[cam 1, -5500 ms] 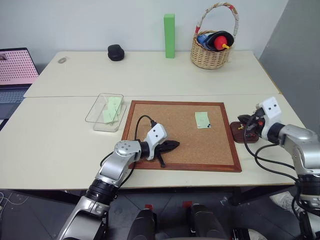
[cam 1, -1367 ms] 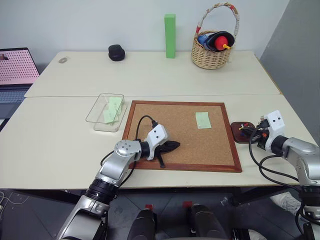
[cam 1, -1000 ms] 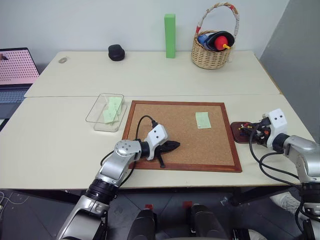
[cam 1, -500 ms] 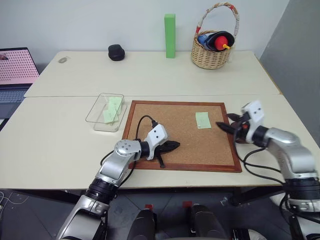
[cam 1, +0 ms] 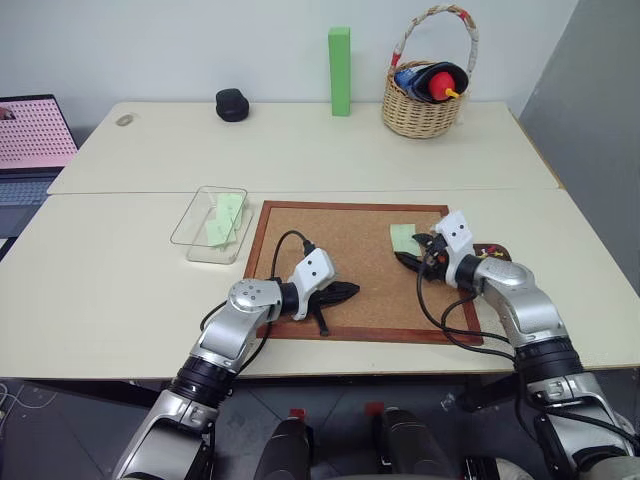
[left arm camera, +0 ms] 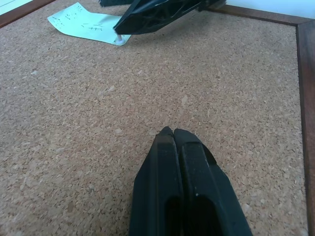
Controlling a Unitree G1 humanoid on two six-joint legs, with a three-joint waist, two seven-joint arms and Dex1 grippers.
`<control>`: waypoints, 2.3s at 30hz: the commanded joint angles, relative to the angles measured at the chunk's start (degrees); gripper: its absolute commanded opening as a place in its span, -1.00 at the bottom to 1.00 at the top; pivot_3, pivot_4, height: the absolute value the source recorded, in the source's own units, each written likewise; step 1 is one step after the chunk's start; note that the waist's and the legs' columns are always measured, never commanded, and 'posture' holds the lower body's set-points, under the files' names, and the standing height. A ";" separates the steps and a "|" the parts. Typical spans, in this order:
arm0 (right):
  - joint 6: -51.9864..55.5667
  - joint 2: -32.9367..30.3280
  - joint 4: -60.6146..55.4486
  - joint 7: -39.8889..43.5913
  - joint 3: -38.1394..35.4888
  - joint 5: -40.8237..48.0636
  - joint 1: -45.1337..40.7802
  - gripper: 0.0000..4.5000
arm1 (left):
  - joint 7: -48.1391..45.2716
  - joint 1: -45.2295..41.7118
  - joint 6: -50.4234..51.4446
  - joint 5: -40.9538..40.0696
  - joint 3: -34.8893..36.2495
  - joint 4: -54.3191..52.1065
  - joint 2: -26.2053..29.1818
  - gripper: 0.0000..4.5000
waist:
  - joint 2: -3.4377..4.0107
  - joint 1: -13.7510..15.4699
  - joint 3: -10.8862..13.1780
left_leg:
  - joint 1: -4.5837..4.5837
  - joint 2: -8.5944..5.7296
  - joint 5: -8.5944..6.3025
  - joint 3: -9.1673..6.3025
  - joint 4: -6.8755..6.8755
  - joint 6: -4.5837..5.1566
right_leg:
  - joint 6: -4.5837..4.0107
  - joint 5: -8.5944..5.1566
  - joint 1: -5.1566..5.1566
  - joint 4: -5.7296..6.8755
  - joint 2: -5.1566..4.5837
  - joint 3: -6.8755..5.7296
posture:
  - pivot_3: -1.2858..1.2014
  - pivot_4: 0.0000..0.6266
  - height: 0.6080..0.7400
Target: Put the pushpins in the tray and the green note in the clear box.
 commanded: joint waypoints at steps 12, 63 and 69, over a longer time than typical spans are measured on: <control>-2.17 -0.64 -1.05 2.43 1.13 -1.99 -0.40 -0.97 | 0.28 1.89 2.51 1.73 -1.38 1.28 0.95 -1.00 | 0.00 0.00 0.00 | 0.01 0.00 0.00 0.01 0.01 0.00 | 0.01 0.01 0.00 0.02 0.00 0.01 | 0.03 -0.52 1.00; 12.62 -19.65 -15.61 3.96 -13.50 5.27 12.74 -0.77 | -0.09 1.91 -0.29 1.08 -0.09 1.14 0.08 -1.00 | -0.04 0.02 0.03 | -0.07 -0.01 0.00 0.03 0.00 0.00 | -0.26 -0.16 -0.03 -0.04 -0.02 0.00 | 0.03 -0.52 1.00; 11.76 -19.96 -13.93 3.84 -12.90 3.78 12.32 -0.21 | 0.14 2.36 -0.20 1.13 -0.11 0.77 0.24 -1.00 | -0.04 0.04 0.03 | -0.07 -0.01 0.00 0.02 0.00 0.00 | -0.23 -0.15 -0.03 -0.04 -0.02 0.01 | 0.03 -0.52 1.00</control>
